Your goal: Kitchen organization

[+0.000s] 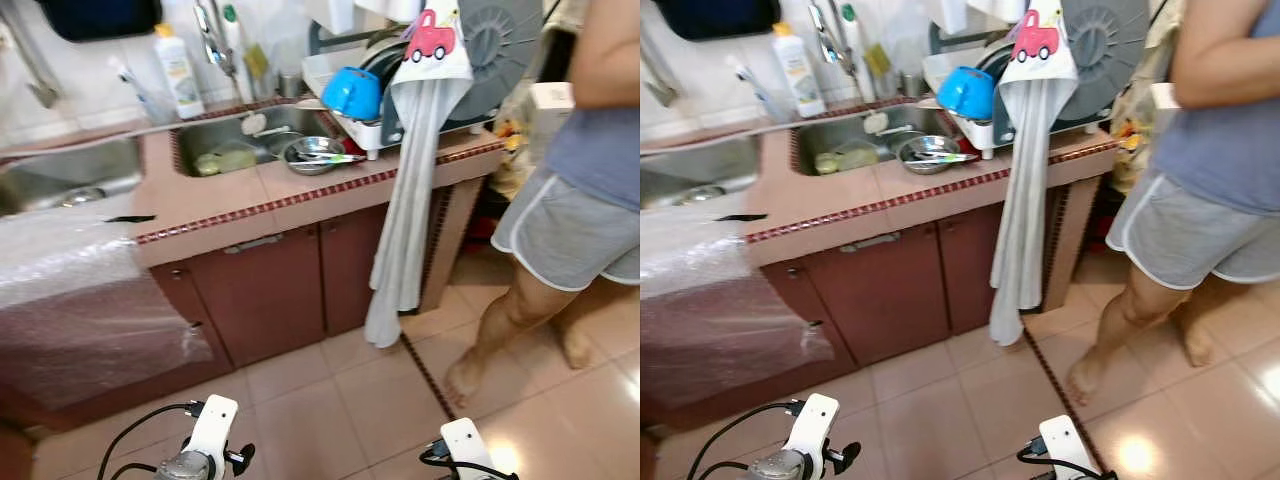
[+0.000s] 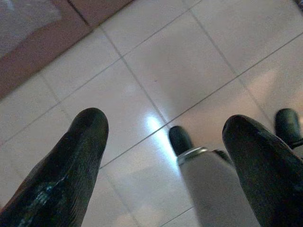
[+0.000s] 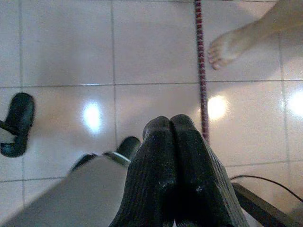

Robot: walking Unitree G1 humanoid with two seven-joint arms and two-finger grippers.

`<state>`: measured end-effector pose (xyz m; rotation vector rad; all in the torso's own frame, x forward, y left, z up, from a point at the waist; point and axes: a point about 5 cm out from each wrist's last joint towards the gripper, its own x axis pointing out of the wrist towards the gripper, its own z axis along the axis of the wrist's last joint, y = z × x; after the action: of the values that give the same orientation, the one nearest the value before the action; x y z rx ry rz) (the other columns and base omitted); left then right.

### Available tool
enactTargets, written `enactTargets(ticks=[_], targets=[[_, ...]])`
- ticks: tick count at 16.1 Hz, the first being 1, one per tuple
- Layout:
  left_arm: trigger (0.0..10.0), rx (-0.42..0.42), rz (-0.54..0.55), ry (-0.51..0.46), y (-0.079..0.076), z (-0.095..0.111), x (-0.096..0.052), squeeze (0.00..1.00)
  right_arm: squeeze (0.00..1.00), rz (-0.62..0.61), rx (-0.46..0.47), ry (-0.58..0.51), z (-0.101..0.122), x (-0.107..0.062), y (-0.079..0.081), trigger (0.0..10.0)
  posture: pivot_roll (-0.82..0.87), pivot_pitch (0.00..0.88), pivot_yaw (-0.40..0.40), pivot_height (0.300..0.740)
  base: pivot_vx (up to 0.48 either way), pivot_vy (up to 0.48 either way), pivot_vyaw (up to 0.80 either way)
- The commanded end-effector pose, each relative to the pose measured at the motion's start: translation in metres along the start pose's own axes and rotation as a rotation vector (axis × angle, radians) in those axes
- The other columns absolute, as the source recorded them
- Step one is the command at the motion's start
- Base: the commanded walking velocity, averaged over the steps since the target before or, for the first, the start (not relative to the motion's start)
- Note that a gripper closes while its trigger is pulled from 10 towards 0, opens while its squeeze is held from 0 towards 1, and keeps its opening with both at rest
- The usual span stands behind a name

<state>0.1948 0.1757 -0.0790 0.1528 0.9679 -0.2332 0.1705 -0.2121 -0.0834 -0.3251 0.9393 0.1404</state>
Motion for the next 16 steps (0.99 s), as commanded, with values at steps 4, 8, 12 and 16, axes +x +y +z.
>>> enactTargets(ticks=[4, 8, 12, 16], targets=[[10.0, -0.058, 0.029, 0.009, -0.002, -0.005, 0.0, 0.0, 0.0, -0.006, -0.026, 0.003, 0.004, 0.0, -0.015, 10.0, -0.07, 0.0, 0.009, 0.74, 0.0, 0.0, 0.0], [10.0, -0.063, 0.034, 0.008, -0.005, -0.004, 0.001, 0.0, 0.0, -0.019, -0.005, 0.001, 0.006, -0.001, -0.023, 10.0, -0.08, 0.0, 0.007, 0.74, 0.0, 0.0, 0.0], [10.0, -0.028, 0.038, 0.005, 0.003, 0.001, 0.0, 0.0, 0.0, -0.043, 0.156, -0.012, 0.008, 0.001, -0.016, 10.0, -0.07, 0.0, 0.06, 0.74, 0.0, 0.0, 0.0], [10.0, -0.057, 0.044, 0.001, 0.008, 0.006, 0.0, 0.0, 0.0, -0.075, 0.34, -0.01, 0.007, 0.002, -0.013, 10.0, -0.07, 0.0, 0.099, 0.74, 0.0, 0.0, 0.0]])
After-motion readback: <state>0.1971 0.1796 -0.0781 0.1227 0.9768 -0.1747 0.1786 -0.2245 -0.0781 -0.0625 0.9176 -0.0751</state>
